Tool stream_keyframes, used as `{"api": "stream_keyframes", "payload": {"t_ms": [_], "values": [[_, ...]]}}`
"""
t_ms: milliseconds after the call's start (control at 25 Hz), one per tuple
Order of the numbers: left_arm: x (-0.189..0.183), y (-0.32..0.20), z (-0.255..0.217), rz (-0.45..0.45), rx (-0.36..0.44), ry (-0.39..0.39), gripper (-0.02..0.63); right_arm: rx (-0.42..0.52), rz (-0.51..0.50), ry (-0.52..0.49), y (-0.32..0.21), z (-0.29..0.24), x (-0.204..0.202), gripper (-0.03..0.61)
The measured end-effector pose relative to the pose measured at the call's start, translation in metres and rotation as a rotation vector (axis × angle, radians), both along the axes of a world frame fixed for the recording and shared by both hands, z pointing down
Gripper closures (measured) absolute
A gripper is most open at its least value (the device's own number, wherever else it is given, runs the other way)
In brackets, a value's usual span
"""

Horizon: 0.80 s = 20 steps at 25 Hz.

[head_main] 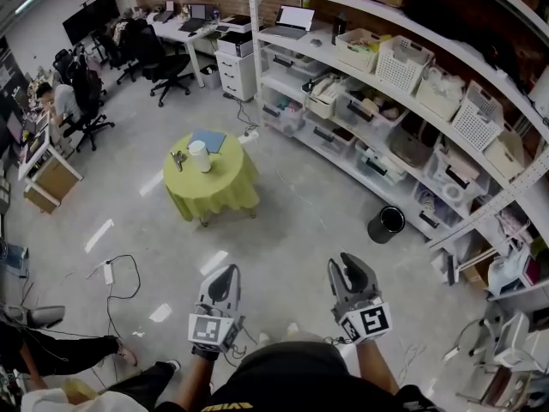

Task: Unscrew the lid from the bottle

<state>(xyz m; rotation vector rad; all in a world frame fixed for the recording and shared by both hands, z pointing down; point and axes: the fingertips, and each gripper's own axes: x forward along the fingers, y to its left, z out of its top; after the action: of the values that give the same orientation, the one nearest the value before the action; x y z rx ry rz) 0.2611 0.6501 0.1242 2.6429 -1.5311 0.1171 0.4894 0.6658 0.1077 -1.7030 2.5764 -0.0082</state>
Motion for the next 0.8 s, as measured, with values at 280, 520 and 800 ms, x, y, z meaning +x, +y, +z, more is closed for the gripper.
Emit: {"api": "stream_keyframes", "payload": {"t_ms": [280, 520, 800], "values": [[0.010, -0.011, 0.002, -0.022, 0.018, -0.007, 0.595, -0.009, -0.076, -0.012, -0.022, 0.000, 0.000, 0.274], [0.007, -0.014, 0.010, -0.087, -0.014, -0.036, 0.595, -0.053, -0.204, -0.024, -0.037, 0.016, -0.019, 0.158], [-0.005, -0.024, 0.014, -0.134, -0.006, -0.048, 0.595, -0.048, -0.279, -0.039, -0.064, 0.016, -0.045, 0.095]]}}
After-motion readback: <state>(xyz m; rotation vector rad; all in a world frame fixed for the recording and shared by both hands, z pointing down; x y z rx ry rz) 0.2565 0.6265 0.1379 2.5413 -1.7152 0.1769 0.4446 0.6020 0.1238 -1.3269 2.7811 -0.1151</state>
